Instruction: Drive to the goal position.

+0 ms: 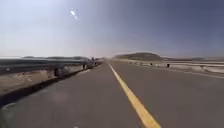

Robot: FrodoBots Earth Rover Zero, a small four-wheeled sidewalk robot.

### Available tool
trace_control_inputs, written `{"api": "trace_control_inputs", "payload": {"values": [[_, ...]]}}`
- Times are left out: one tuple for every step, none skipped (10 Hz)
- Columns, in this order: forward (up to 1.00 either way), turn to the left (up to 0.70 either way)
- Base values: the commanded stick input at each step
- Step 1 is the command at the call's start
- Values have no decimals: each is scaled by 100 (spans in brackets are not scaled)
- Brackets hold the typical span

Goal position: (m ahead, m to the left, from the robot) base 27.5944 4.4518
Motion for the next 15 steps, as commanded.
{"api": "trace_control_inputs", "payload": {"values": [[50,0],[50,0],[50,0],[50,0],[50,0],[50,0],[50,0],[50,0],[50,0],[50,0],[50,0],[50,0],[50,0],[50,0],[50,0]]}}
